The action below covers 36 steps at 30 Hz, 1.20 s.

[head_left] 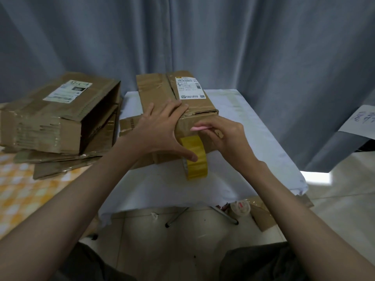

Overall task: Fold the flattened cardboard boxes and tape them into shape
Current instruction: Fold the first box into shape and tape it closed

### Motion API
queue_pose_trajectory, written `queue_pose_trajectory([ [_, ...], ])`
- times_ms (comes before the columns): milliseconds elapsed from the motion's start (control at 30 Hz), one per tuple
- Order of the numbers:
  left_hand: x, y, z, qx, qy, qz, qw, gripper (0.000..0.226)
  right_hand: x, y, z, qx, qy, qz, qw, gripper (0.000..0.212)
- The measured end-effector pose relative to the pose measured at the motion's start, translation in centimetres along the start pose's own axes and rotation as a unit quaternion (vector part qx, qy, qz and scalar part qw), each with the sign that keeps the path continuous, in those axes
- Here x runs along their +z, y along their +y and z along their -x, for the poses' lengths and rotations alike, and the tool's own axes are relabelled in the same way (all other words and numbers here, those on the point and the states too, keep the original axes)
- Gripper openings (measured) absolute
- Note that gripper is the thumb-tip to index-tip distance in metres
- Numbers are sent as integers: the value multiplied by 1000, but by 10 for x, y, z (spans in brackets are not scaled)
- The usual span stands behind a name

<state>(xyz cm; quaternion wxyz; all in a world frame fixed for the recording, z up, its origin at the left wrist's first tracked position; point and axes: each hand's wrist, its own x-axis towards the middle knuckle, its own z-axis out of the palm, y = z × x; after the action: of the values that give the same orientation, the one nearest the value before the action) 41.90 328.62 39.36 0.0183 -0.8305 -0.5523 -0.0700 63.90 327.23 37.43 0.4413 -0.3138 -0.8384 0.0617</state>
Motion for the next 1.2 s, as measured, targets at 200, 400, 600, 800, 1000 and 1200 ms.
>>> queue_pose_trajectory([
  [200,-2,0,-1,1,-8,9,1000,148,7,5,-3,-20,0,18,1000,14],
  [400,-2,0,-1,2,0,10,1000,149,8,5,-4,-26,-6,40,999,13],
  [600,-4,1,-1,2,2,8,1000,149,2,9,1,-1,-7,66,998,16],
  [800,-5,1,-1,4,-3,11,1000,148,-12,46,36,174,33,117,977,7],
  [1000,-6,0,-1,2,-14,17,1000,149,5,66,64,342,-91,154,922,25],
  [1200,-4,0,-2,-2,-9,11,1000,150,14,20,28,376,23,-61,924,6],
])
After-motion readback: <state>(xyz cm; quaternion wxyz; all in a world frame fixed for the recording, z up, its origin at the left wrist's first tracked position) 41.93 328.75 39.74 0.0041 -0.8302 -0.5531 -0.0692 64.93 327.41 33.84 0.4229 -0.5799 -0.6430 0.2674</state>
